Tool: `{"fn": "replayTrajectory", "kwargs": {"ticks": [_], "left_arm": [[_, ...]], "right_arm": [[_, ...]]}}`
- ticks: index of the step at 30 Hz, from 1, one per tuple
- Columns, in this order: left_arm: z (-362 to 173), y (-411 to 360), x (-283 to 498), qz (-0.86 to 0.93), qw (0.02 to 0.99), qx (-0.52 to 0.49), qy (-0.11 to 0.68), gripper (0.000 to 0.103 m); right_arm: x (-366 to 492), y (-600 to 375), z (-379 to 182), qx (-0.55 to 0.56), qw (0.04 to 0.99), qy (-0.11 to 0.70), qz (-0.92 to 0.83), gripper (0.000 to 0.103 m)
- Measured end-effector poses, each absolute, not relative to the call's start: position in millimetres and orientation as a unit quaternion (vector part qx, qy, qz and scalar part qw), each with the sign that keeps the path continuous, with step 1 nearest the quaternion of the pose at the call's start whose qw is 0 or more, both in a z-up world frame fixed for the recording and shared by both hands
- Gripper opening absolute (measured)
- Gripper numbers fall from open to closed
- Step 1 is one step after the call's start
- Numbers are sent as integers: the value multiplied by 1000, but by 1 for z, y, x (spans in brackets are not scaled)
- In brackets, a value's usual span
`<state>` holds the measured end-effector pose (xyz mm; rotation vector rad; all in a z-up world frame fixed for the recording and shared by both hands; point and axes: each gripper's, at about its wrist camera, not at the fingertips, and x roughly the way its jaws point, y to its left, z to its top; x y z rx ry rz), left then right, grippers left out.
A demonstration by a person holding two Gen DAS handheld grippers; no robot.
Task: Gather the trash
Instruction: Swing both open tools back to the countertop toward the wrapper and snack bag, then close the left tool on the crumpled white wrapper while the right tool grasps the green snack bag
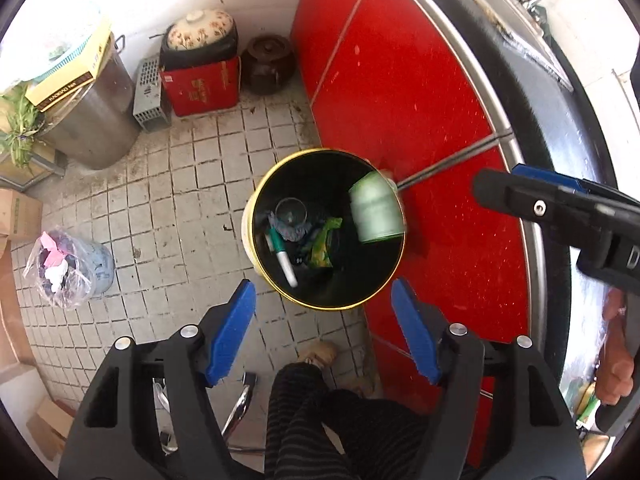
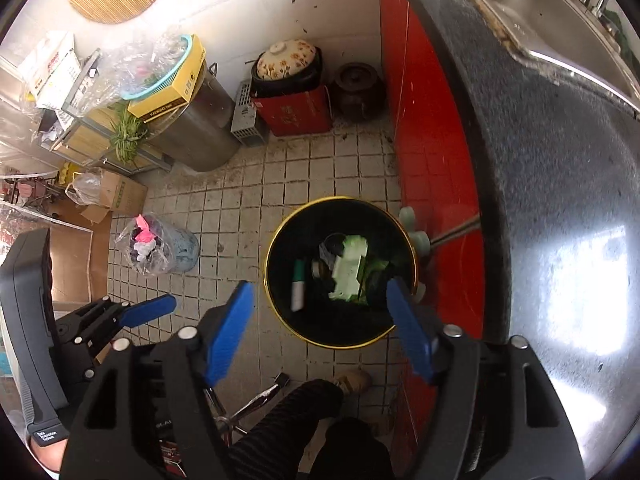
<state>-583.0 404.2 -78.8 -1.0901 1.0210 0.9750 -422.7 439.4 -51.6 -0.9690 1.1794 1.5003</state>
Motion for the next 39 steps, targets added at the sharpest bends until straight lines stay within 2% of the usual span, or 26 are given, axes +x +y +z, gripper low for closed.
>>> {"fn": "replayTrajectory", "kwargs": {"ticks": [4,5,7,9,13,17,25,31,39], "left_arm": [[-62,399,-591,448,620,-470,440,83],[-56,399,-591,454,619,-464,442,90],[-42,399,-589,465,625,-445,441,93],[-22,401,-575,467,643,-421,436,96],[12,406,-523,449,689,-385,420,96],[32,397,-432,383,741,-338,436,96],[32,309,-242,202,801,-244,508,96],[26,225,-136,106,811,-199,540,96],[8,138,-40,41,801,-134,582,96]], "right_arm": [[-415,443,-28,-372,496,477,623,77],[-408,441,-15,-357,507,472,626,84],[-390,436,8,-334,535,457,627,97],[-353,420,34,-292,572,446,623,97],[-268,373,55,-232,603,487,587,97],[-183,295,70,-185,685,484,512,97],[-40,49,69,-92,801,515,292,97],[-8,-139,53,-20,822,549,150,97],[-33,-267,24,67,811,577,66,97]]}}
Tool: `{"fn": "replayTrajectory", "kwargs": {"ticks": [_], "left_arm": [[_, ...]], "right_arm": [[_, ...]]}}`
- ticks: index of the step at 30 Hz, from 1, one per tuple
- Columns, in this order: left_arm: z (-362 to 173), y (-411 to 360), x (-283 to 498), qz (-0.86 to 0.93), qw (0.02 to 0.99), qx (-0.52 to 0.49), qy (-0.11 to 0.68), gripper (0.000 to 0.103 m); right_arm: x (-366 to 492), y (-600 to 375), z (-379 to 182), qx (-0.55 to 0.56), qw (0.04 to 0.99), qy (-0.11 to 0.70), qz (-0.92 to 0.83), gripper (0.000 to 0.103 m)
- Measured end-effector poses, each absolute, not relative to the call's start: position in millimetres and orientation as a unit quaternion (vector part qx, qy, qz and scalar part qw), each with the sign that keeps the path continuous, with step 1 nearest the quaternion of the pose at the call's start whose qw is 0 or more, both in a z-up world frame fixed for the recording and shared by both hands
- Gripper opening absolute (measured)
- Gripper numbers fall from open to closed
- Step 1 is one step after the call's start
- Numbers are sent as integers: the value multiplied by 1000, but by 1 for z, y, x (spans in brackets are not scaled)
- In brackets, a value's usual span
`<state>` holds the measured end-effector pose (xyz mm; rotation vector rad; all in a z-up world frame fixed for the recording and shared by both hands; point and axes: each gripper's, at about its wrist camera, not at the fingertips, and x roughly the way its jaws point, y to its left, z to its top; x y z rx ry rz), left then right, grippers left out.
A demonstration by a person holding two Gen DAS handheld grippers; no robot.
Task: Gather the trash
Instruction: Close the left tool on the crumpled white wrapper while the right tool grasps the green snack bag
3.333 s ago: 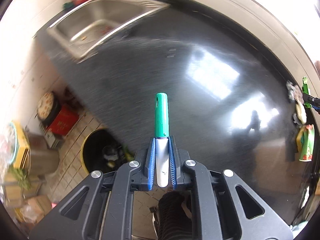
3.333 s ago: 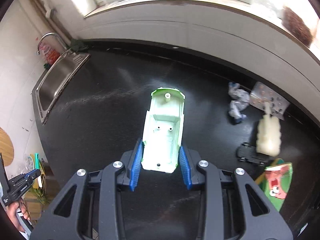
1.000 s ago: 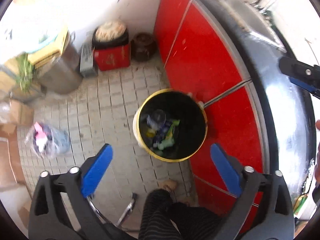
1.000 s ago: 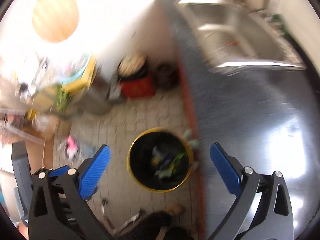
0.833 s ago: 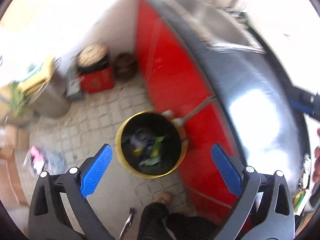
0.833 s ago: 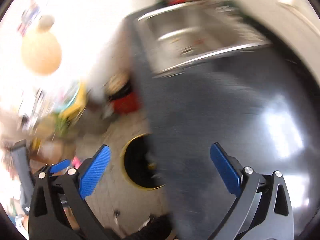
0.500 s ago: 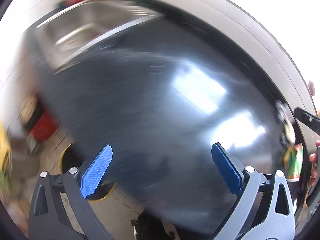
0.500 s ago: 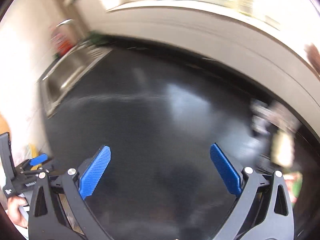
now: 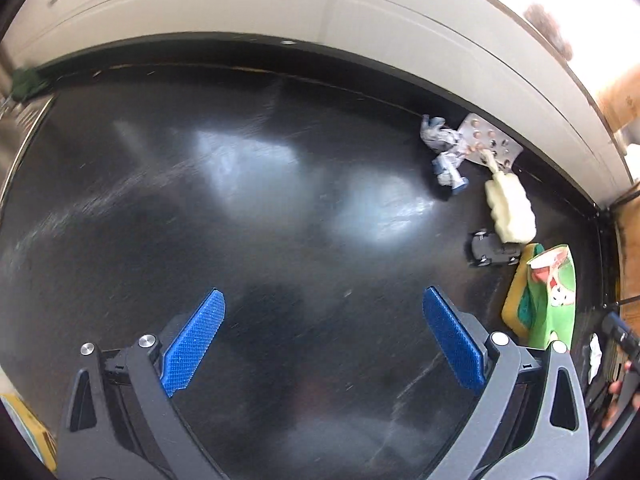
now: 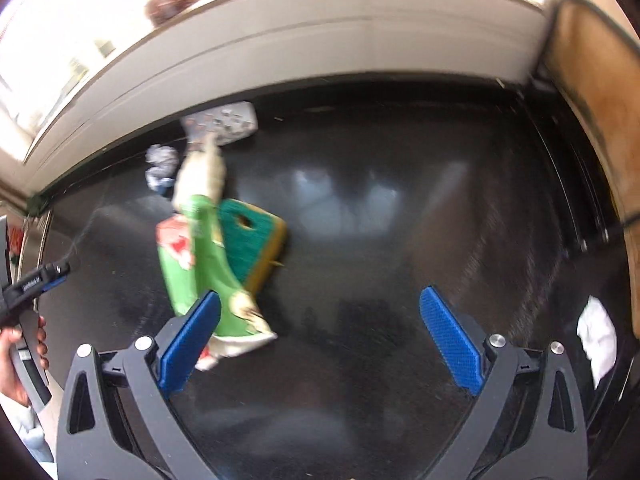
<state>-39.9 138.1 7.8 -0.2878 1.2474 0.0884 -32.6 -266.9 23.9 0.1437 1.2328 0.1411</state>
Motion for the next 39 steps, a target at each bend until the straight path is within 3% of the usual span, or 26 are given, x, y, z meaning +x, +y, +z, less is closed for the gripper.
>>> {"fn": "replayTrajectory", "kwargs": {"ticks": [7,15,22,27,28,29,31,32,33,39], "left_arm": [[3,83,28,6,803,-77,591,96],[-23,46,100,15,793,-56,606,96],[-59,37,122,35,772,-31,634,96],[-61,60,113,64,792,-32,606,95],[-60,66,110,69,796,-34,600,92],[-57,73,106,73,802,-34,592,80],[-51,82,103,80,806,-36,585,47],[-48,88,103,86,804,-39,587,17],[-48,93,102,88,801,-44,591,4],[-50,122,83,92,795,-93,593,0]], "right_arm": [[-67,-340,-10,117,790,602,4,97],[-93,-369,-13,160,782,602,-29,97],[-86,-350,-6,152,781,606,3,97],[-80,-337,-9,140,777,613,17,97],[-79,-335,-9,138,777,614,20,97],[-78,-332,-9,137,777,614,22,97],[-75,-325,-10,132,777,615,31,97],[-73,-320,-10,128,777,616,35,97],[-73,-317,-10,126,777,616,38,97],[-66,-293,-2,104,782,611,67,97]]}}
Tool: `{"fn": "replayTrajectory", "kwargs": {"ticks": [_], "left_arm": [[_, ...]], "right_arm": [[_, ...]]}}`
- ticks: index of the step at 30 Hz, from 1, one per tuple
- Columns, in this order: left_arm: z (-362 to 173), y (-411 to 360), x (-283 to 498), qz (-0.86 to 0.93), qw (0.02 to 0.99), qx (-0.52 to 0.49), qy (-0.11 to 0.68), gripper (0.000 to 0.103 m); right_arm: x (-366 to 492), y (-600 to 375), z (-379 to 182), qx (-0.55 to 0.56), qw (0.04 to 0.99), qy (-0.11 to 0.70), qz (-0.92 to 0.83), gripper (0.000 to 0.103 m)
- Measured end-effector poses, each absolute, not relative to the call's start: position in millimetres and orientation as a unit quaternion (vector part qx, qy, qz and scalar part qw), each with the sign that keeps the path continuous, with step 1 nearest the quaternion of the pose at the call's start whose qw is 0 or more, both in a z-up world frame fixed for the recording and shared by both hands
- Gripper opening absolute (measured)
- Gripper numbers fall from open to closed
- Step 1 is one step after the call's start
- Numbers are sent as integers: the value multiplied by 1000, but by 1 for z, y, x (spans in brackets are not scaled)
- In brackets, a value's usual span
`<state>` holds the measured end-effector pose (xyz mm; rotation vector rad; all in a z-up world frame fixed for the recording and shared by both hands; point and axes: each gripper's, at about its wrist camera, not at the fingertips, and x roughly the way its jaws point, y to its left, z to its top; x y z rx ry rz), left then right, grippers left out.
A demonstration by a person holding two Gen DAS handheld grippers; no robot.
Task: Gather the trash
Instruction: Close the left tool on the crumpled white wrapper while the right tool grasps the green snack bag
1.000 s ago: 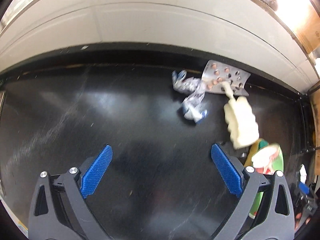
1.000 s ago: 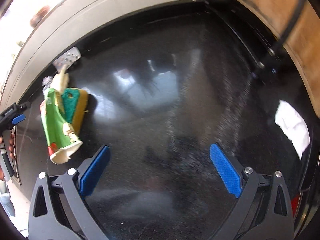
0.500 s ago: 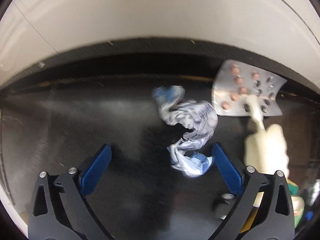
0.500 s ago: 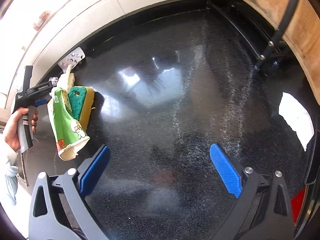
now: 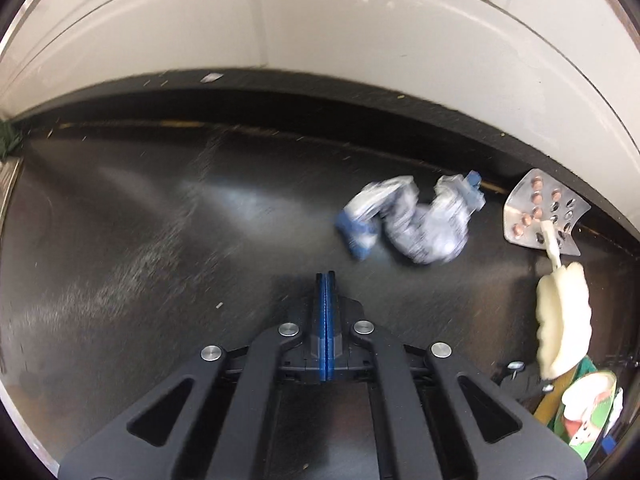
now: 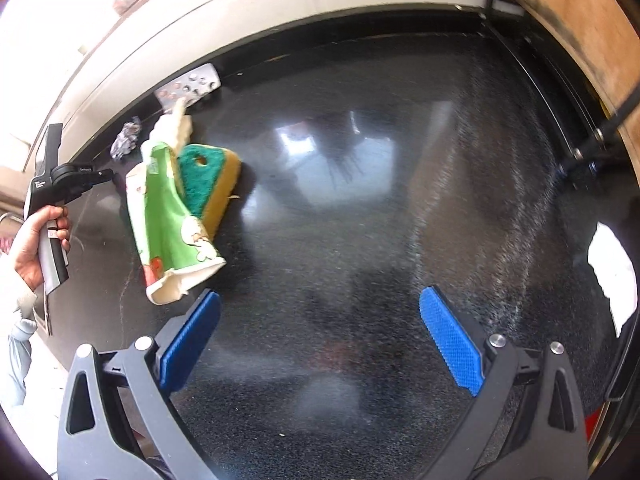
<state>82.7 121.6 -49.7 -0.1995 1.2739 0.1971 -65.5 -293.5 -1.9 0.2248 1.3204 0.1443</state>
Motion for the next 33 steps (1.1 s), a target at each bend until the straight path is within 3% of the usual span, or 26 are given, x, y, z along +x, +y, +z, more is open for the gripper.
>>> {"fn": "replayTrajectory", "kwargs": {"ticks": [7,8,9,10,11,23,24,26,29,33], "left_arm": [[-40,128,66,66,799,-93,590,5],[-37,125,68,61,805,-79,585,22],[-33,119,69,59,810,-68,579,62],[-29,117,69,61,818,-56,569,81],[-22,110,71,67,833,-36,547,93],[-49,77,142,67,814,-21,576,91],[-56,76,145,59,813,-22,579,68],[-55,79,149,66,812,-28,579,36],[-57,106,154,73,799,-108,587,34],[-59,133,138,96,798,-122,583,33]], "right_arm": [[-66,-284,-7,106,778,614,75,97],[-66,-284,-8,107,778,614,75,97],[-67,-283,-9,106,778,615,74,97],[-67,-283,-10,106,777,616,74,97],[-69,-284,-10,106,777,616,74,97],[-94,-332,-10,145,774,616,15,97],[-96,-336,-11,146,773,618,9,97],[-99,-342,-12,148,770,620,3,97],[-100,-347,-11,153,770,620,1,97],[-91,-341,-6,142,774,617,15,97]]}}
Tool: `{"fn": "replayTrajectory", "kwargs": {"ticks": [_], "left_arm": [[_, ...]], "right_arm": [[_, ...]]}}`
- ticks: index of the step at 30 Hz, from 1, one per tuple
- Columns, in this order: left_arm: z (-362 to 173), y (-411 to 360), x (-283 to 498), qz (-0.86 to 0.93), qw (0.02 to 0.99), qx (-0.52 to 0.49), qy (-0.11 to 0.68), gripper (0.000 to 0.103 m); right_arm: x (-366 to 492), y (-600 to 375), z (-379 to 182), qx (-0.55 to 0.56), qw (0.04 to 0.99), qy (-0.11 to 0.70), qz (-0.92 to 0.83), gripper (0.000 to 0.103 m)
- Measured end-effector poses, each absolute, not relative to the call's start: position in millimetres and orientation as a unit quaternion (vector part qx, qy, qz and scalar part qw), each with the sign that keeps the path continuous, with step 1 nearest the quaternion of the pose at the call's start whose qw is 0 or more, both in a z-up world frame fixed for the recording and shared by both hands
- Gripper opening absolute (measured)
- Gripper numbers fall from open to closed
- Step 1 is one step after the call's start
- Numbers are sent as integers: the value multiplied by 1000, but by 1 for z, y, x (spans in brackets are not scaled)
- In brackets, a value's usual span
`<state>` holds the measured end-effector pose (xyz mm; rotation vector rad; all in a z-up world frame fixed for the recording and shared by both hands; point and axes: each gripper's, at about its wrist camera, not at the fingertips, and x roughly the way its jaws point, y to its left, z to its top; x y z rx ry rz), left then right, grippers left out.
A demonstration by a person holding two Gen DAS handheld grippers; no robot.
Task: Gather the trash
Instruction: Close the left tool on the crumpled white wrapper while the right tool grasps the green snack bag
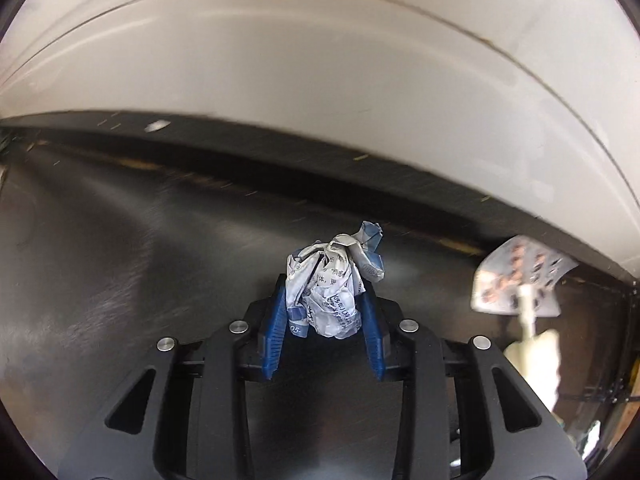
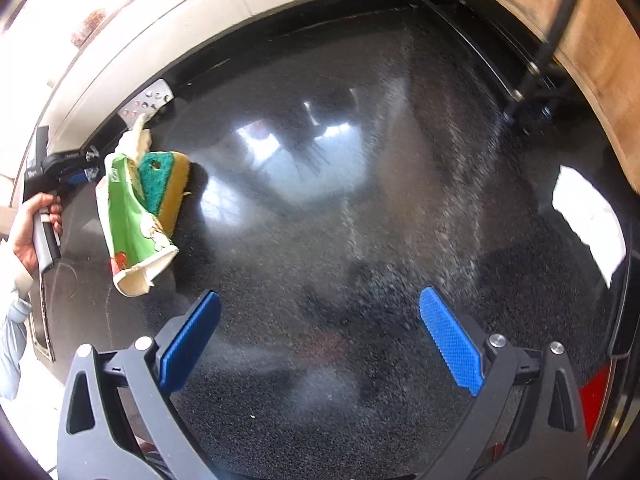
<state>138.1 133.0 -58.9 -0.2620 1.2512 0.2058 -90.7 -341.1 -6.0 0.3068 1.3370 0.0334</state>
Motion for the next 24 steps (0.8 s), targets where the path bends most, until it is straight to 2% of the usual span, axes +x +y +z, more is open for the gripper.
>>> {"fn": "replayTrajectory", "kwargs": {"ticks": [10,18,24], "left_arm": [[-59,226,53,190,775,-155,583,34],[-45,324,-67,274,743,-193,579,34],[-39,331,-133,288,739,-206,573,34]], "right_arm": [[-49,-265,-2,81,774,618,110,97],[-33,-184,-9,16,760,621,190,97],[-27,-148,-19,-35,758,620,198,97]]}}
